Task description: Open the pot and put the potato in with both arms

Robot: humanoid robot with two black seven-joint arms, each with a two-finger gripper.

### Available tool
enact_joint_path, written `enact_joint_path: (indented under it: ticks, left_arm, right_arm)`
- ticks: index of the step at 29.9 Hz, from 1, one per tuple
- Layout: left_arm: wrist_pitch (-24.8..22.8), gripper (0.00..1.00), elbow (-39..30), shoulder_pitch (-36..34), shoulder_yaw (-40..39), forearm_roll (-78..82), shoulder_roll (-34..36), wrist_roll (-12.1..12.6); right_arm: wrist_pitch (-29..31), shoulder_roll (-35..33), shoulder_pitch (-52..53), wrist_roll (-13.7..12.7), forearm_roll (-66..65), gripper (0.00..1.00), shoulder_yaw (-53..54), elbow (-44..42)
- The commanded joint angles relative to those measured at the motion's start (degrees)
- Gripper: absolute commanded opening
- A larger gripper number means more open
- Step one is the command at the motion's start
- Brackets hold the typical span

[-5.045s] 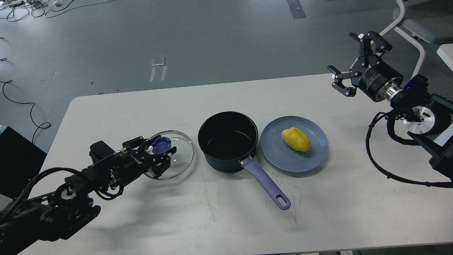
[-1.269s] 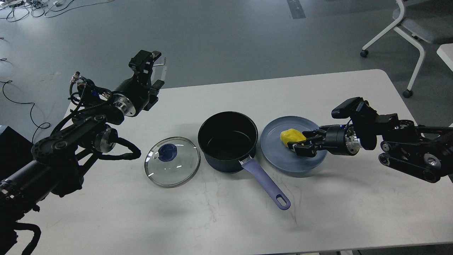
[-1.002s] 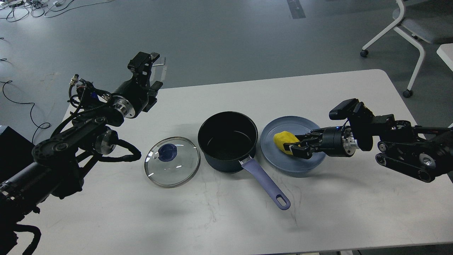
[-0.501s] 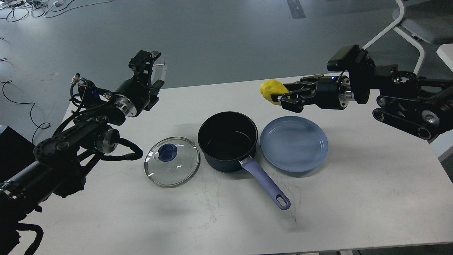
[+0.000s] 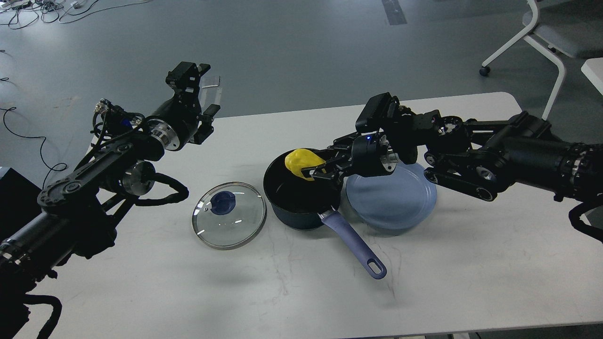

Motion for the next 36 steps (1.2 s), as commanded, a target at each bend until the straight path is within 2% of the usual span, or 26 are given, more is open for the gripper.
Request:
enact_joint_path:
  ticks: [1, 3, 10, 15, 17, 19, 23, 29, 34, 36]
  left_arm:
    - [-1.42, 0.98, 0.0, 0.52, -2.89, -3.45, 0.19, 3.74]
    - [-1.77, 0.98, 0.0, 0.61, -4.3, -5.12, 0.19, 6.19]
    - [-1.77, 0.98, 0.0, 0.87, -6.85, -7.05, -0.51, 5.51]
    - [-1.68, 0.98, 0.0, 3.24, -10.98, -9.78, -2.45, 3.23]
    - [-1.77, 0.98, 0.0, 4.91, -12.21, -9.78, -3.5, 0.33]
    - [-1.77, 0.98, 0.0, 6.05, -13.0, -9.87, -4.38, -1.43]
    - [-1.95, 0.98, 0.0, 7.98, -14.15, -9.87, -5.0, -3.02]
    - [-6.07, 0.98, -0.71, 10.18, -15.2, -10.48, -4.91, -2.67]
    - [-6.34, 0.98, -0.71, 10.98, -16.17, -11.54, -5.08, -2.49]
    - [-6.43, 0.98, -0.71, 11.33, -16.17, -11.54, -5.26, -2.58]
  right_arm:
    - [-0.63, -0.02, -0.29, 0.0, 0.62, 1.0, -0.37, -0.18]
    - [-0.81, -0.29, -0.47, 0.0, 0.97, 1.0, 0.16, -0.18]
    - [-0.9, -1.43, -0.73, 0.0, 14.05, 1.0, 5.6, -0.1]
    - [0.42, -3.54, -1.08, 0.0, 39.16, 1.0, 12.9, 0.78]
    - [2.34, -3.89, -1.87, -0.05, 58.45, 1.0, 14.39, 1.92]
    - [4.97, -5.46, -2.14, -0.84, 70.07, 1.0, 14.66, 2.63]
    - [8.5, -6.88, -5.55, -1.2, 84.96, 1.0, 17.98, 2.28]
    - [9.65, -6.53, -13.46, -3.92, 94.65, 1.0, 29.5, 1.93]
    - [9.65, -6.09, -17.6, -4.27, 97.83, 1.0, 32.5, 2.19]
    - [9.65, -5.65, -18.74, -5.49, 98.88, 1.0, 34.77, 2.28]
